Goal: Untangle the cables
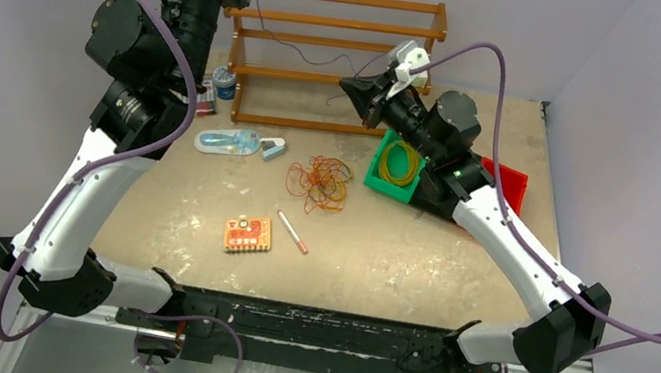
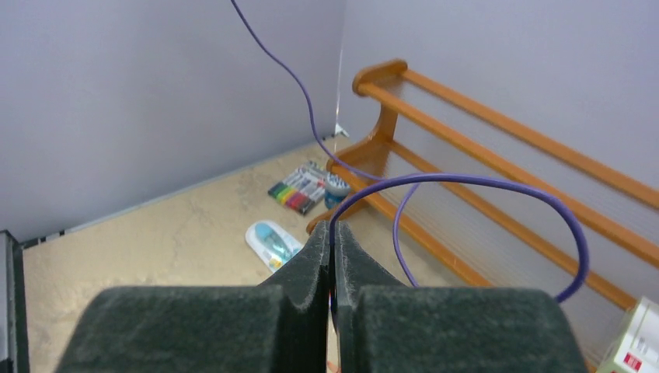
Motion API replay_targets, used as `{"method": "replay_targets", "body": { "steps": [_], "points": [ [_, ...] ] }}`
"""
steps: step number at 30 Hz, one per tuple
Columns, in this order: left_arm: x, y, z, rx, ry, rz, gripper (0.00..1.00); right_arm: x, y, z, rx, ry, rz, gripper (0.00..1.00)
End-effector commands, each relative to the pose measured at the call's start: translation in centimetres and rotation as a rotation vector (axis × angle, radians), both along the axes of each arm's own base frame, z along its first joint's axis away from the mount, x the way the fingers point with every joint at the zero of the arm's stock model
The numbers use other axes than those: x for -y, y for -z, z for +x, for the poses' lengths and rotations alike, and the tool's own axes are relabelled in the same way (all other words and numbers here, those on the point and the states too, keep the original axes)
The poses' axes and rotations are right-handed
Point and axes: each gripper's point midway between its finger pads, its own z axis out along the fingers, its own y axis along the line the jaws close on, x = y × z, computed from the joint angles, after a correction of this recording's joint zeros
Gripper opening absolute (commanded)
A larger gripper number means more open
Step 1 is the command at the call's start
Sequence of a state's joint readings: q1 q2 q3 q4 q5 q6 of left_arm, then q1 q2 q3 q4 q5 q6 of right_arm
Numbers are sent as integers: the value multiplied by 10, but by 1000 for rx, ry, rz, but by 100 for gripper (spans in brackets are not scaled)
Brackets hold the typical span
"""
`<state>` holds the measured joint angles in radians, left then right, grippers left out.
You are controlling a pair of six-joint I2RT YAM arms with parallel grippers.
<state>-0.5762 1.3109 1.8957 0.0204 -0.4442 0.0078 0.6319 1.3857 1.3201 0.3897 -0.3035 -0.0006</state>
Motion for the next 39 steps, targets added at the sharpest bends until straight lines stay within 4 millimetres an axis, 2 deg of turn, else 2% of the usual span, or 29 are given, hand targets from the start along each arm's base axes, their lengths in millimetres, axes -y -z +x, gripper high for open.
{"method": "replay_targets", "body": {
  "steps": [1, 6, 9, 12, 15, 19, 24, 27, 31, 35, 37, 38, 39],
  "points": [
    [-7, 3, -1, -5, -15, -47, 0, 11, -10, -1, 7, 40, -17, 0],
    [6, 31, 18, -83, -18, -54, 0, 18, -1, -5, -65, 57, 3, 0],
    [19, 49, 36, -142, -4, -58, 0, 32, 8, -1, -132, 111, 16, 0],
    [39, 75, 56, -210, 36, -64, 0, 54, 24, 6, -209, 153, 23, 0],
    [60, 106, 74, -288, 90, -66, 0, 89, 38, 16, -275, 192, 46, 0],
    [96, 159, 92, -406, 204, -88, 0, 125, 60, 22, -338, 306, 23, 0],
    [143, 229, 104, -553, 376, -97, 0, 170, 74, 26, -375, 449, 43, 0],
    [173, 261, 111, -624, 479, -83, 0, 199, 82, 27, -395, 543, 64, 0],
    [212, 284, 116, -671, 573, -52, 0, 227, 96, 27, -424, 639, 83, 0],
    [251, 308, 118, -720, 640, -26, 0, 245, 115, 28, -463, 701, 82, 0],
    [271, 322, 117, -741, 663, -7, 0, 254, 117, 29, -467, 734, 93, 0],
    [279, 327, 117, -751, 674, 0, 0, 259, 129, 29, -490, 752, 89, 0],
    [287, 333, 117, -762, 687, 6, 0, 263, 133, 29, -496, 766, 92, 0]
  ]
}}
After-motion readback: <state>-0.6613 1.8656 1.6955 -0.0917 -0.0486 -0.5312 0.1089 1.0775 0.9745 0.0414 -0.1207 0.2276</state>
